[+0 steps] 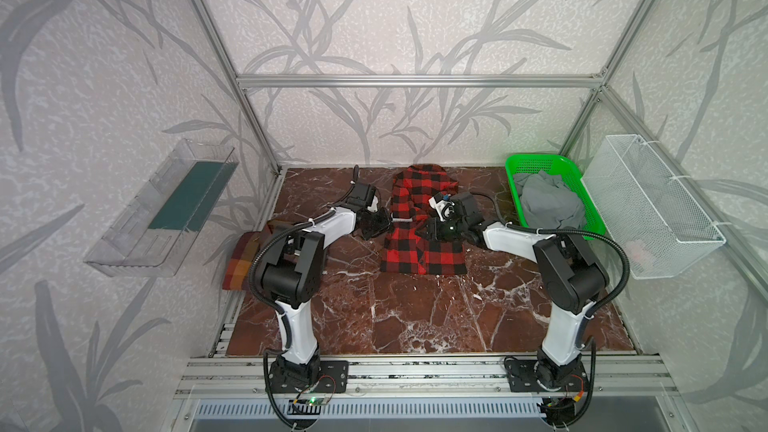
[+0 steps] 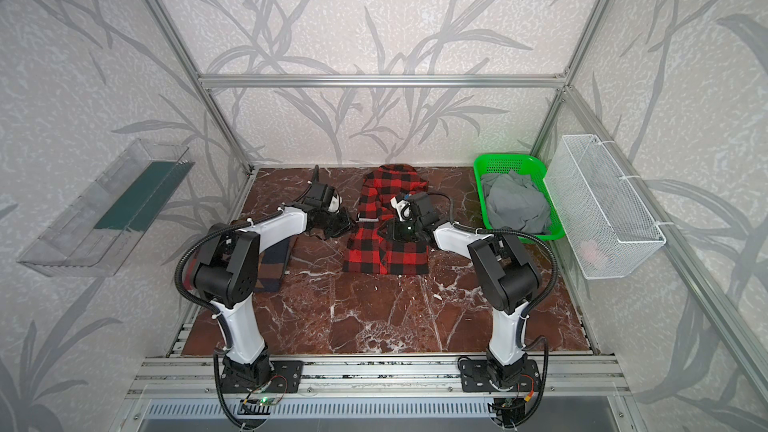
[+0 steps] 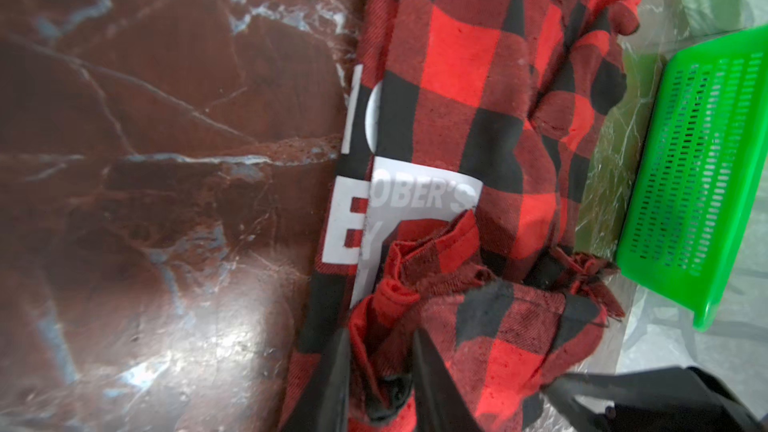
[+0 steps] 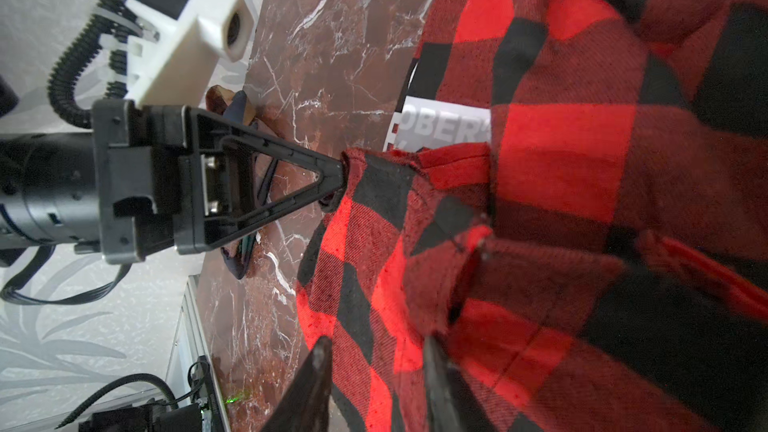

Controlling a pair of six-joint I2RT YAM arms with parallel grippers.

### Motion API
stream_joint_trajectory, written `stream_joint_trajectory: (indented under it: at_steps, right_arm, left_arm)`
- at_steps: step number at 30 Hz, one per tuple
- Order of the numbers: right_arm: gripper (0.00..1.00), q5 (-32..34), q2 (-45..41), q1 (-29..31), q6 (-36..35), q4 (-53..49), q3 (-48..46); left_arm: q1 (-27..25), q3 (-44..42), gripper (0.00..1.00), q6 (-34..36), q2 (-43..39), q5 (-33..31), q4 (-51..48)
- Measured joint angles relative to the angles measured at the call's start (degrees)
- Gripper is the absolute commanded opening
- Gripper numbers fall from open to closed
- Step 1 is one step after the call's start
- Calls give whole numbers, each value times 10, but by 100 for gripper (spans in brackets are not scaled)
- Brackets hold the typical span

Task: Fold and stack the long sleeve shirts
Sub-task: 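Press the fold flat and open both grippers, drawing them back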

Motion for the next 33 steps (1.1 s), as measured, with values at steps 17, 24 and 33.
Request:
stream_joint_trajectory:
  at_steps: [17,24,33]
  right_arm:
    - [4,-5,0,0,10,39,-45]
    - [6,-2,0,0,12,44,-61]
    - [25,61,-53,-7,-3,-16,-74]
  left_arm:
    - [4,104,0,31,54,-2,-47]
    - [8,177,15,52,90,-12,-99]
    - [14,245,54,76,103,-45,-164]
